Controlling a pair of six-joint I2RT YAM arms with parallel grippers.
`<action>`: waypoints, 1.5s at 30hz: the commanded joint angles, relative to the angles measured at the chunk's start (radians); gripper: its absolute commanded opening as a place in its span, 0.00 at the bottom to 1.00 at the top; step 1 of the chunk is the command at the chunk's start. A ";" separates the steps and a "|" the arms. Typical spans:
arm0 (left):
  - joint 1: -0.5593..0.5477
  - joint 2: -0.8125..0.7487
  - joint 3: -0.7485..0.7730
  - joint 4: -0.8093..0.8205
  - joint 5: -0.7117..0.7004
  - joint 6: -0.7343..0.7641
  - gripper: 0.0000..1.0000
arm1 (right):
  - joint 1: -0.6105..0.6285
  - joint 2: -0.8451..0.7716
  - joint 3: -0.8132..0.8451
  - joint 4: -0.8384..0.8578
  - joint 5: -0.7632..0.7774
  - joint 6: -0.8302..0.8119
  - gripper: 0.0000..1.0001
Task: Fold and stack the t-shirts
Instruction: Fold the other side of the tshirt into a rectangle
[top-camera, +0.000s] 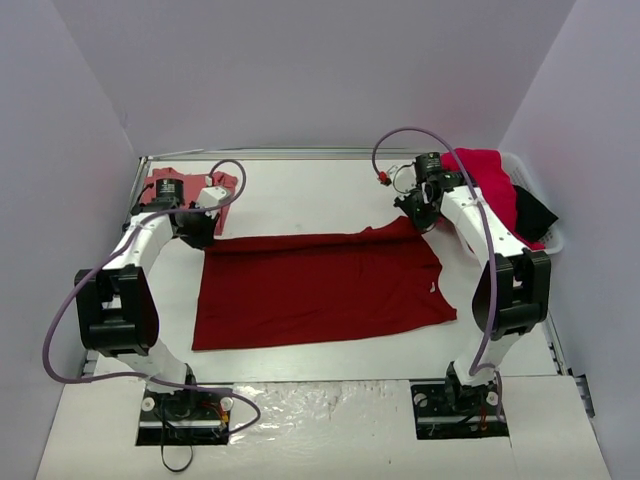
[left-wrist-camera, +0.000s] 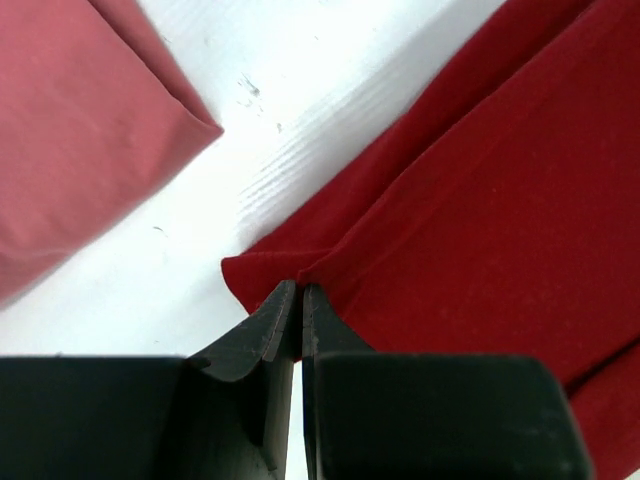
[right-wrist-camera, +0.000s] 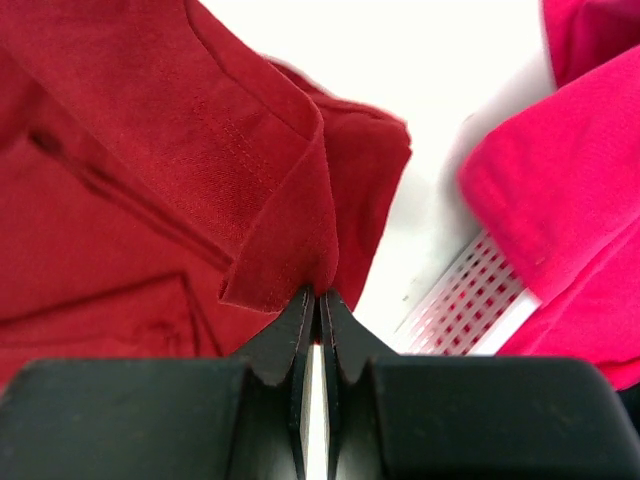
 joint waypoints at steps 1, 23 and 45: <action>0.009 -0.067 -0.019 -0.022 0.025 0.033 0.02 | -0.012 -0.079 -0.045 -0.048 -0.017 0.002 0.00; -0.008 -0.207 -0.217 -0.057 0.013 0.122 0.02 | -0.020 -0.161 -0.246 -0.112 -0.076 -0.044 0.00; -0.089 -0.230 -0.317 -0.121 -0.079 0.194 0.41 | -0.015 -0.056 -0.312 -0.193 -0.136 -0.082 0.53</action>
